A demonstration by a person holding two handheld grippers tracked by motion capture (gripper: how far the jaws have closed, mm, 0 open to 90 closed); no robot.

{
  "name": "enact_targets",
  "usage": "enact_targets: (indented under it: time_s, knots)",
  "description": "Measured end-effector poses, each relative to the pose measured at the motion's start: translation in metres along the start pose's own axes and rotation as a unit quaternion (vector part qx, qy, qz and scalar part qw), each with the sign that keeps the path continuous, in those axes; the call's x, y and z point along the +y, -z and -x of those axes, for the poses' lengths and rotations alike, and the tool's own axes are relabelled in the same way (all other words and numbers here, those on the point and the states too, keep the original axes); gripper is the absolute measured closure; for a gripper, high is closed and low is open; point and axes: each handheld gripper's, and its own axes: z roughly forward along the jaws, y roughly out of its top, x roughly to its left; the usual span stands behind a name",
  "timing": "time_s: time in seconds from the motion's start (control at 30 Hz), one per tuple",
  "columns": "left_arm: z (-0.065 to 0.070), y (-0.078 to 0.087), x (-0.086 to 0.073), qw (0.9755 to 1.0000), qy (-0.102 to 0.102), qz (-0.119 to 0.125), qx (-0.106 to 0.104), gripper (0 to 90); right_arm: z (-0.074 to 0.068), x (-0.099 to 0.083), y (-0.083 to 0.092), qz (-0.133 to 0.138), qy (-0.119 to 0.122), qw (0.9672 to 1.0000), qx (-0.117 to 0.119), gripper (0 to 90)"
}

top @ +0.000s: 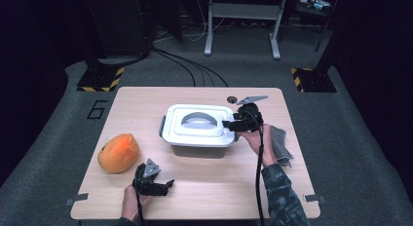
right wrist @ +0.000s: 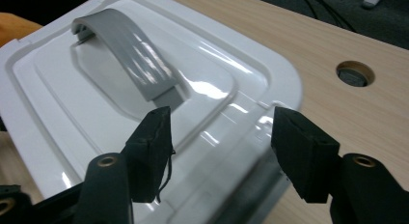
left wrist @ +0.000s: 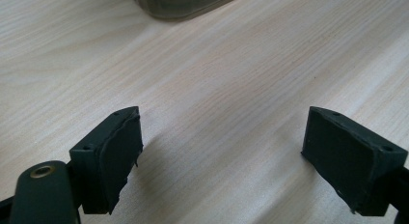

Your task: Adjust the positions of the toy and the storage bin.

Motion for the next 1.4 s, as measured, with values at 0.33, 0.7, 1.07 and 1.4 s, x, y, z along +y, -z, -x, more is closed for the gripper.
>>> enact_targets:
  time_s: [0.33,0.7,1.07,1.4]
  knots:
    - [0.000,0.000,0.000,1.0000,0.001,0.003,0.001,13.9,-0.021,0.019,-0.025,-0.021,0.045,0.9979,0.042,45.8]
    - [0.000,0.000,0.000,1.0000,-0.002,0.001,0.001,13.9,-0.021,0.022,-0.035,-0.028,0.062,0.9958,0.061,61.7]
    - [0.000,0.000,0.000,1.0000,0.000,0.003,0.001,13.9,-0.031,0.018,-0.034,-0.019,0.061,0.9977,0.021,63.3]
    - [0.000,0.000,0.000,1.0000,-0.003,-0.001,0.000,14.0,-0.040,0.016,-0.031,-0.027,0.036,0.9988,-0.017,63.7]
